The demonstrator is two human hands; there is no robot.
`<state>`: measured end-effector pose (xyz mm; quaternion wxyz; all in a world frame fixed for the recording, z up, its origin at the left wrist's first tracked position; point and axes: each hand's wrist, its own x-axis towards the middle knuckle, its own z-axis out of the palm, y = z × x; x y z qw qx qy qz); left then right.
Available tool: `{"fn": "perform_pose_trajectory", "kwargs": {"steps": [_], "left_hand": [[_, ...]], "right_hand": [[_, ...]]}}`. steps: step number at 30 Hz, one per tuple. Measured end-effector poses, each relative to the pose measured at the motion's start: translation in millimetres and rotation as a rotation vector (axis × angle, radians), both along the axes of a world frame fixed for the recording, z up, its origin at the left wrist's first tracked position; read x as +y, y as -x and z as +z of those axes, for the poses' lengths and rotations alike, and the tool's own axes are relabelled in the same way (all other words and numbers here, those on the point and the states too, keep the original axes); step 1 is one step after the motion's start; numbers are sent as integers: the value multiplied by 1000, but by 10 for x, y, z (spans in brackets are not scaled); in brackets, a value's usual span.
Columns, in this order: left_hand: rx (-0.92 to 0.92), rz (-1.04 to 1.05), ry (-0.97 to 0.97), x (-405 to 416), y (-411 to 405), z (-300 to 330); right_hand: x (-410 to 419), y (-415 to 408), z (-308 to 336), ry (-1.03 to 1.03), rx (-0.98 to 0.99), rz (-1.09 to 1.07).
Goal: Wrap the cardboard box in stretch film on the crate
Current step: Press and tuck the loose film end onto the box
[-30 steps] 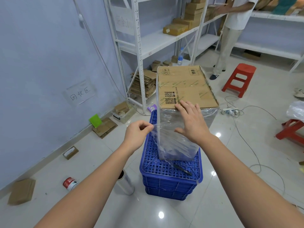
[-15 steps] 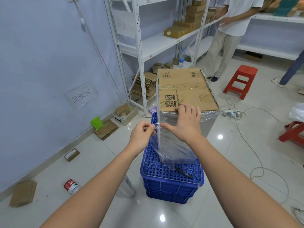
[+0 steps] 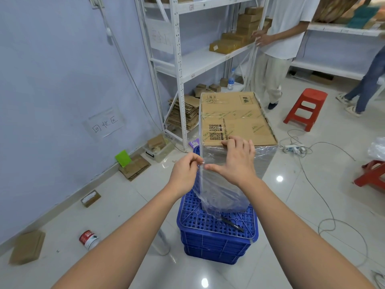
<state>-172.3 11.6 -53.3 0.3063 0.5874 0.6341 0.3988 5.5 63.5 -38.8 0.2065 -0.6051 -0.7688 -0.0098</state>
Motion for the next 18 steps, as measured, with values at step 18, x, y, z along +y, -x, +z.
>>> {"fn": "perform_pose_trajectory", "kwargs": {"steps": [18], "left_hand": [[98, 15, -80, -34, 26, -92]], "right_hand": [[8, -91, -60, -13, -52, 59]]}}
